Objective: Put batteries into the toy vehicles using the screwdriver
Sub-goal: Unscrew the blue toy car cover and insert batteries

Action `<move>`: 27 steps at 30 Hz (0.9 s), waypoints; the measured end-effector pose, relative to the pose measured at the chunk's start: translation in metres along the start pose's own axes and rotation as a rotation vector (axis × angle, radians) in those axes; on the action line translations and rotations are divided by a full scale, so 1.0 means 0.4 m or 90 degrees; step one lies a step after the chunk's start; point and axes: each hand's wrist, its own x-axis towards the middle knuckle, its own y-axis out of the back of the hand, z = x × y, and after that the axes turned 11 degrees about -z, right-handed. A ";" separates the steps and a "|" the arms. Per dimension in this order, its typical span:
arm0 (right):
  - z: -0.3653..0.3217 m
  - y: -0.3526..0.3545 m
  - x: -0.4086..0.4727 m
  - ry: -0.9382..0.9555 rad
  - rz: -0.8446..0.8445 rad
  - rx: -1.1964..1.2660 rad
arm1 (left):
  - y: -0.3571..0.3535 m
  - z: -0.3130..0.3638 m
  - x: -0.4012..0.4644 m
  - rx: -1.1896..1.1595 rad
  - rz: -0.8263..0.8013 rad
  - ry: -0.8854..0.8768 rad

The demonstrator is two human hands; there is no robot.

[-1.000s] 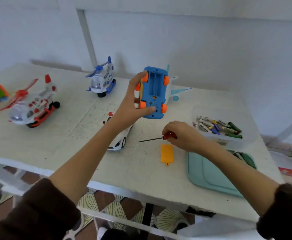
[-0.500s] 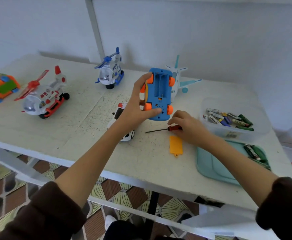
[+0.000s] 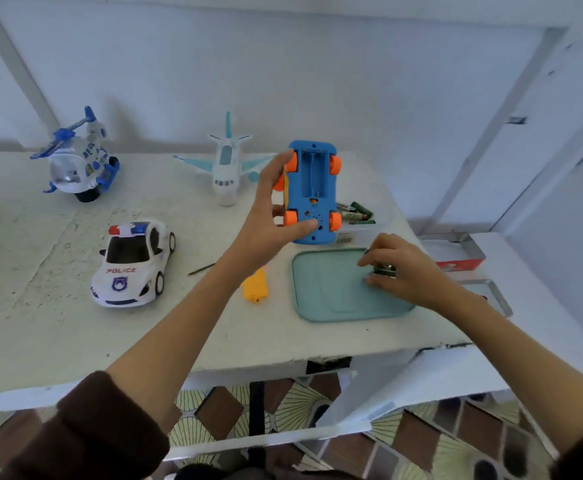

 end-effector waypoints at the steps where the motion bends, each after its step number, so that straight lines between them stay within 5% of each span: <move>1: 0.011 0.002 -0.015 -0.016 0.005 -0.003 | -0.014 -0.003 0.006 -0.006 -0.010 -0.003; 13: 0.004 -0.018 -0.042 -0.110 -0.004 -0.049 | -0.088 -0.010 0.006 -0.090 -0.041 -0.029; 22: -0.067 0.134 -0.007 -0.024 0.237 0.279 | -0.108 -0.032 -0.043 -0.133 -0.051 0.004; 27: -0.106 0.157 0.051 0.009 0.130 0.234 | -0.117 -0.034 -0.055 -0.132 -0.050 0.029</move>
